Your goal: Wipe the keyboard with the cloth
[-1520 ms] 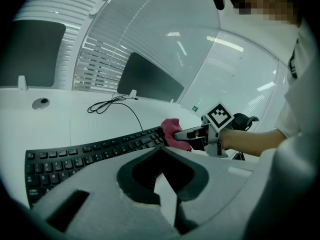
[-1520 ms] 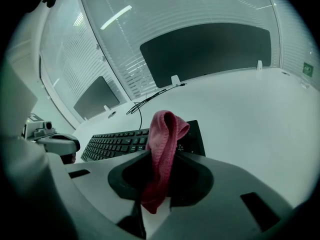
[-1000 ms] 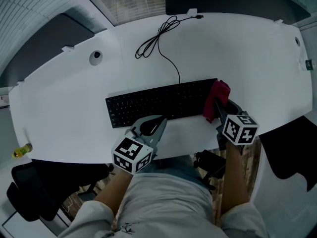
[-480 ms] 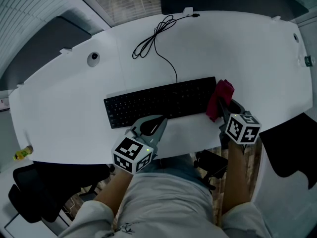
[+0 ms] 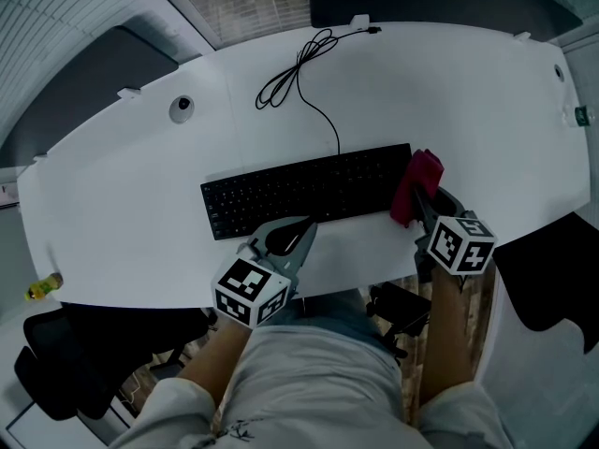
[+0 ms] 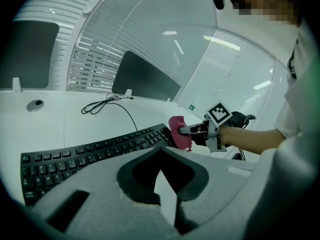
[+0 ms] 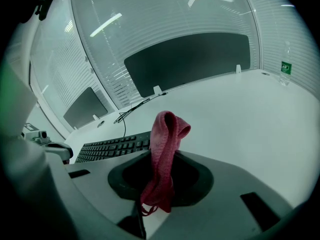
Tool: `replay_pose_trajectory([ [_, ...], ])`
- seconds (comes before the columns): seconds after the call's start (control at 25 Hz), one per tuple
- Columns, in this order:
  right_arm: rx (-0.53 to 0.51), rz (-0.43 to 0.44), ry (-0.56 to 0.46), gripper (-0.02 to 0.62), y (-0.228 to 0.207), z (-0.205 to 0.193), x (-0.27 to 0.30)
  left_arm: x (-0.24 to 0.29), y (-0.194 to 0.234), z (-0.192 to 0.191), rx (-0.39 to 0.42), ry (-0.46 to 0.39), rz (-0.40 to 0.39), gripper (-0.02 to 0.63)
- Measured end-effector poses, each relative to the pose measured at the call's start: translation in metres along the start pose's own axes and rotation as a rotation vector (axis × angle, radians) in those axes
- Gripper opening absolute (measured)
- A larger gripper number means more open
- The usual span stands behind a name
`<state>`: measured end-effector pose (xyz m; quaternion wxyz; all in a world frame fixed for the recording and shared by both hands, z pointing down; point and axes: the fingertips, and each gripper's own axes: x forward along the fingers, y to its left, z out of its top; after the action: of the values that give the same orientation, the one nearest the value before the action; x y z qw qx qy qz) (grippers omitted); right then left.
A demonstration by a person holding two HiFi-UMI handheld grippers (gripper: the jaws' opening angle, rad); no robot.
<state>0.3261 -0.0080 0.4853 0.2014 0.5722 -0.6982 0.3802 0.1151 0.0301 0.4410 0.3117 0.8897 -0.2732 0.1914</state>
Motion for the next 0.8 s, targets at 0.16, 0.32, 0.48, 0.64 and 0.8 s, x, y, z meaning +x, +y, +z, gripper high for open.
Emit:
replay_pose_trajectory([
  [0.16, -0.005, 0.007, -0.01, 0.081, 0.013, 0.003, -0.003, -0.009, 0.001, -0.001, 0.0, -0.008, -0.001, 0.011],
  [0.32, -0.015, 0.015, -0.02, 0.081, 0.029, 0.006, -0.004, -0.023, 0.007, -0.003, -0.003, -0.018, 0.007, 0.011],
  [0.48, -0.029, 0.029, -0.025, 0.081, 0.051, 0.005, -0.004, -0.04, 0.013, -0.007, -0.008, -0.029, 0.015, 0.011],
  [0.64, -0.047, 0.054, -0.02, 0.081, 0.081, 0.0, -0.001, -0.06, 0.022, -0.014, -0.017, -0.04, 0.025, 0.011],
  [0.8, -0.072, 0.095, -0.005, 0.081, 0.119, -0.009, 0.008, -0.08, 0.035, -0.021, -0.025, -0.048, 0.042, 0.011],
])
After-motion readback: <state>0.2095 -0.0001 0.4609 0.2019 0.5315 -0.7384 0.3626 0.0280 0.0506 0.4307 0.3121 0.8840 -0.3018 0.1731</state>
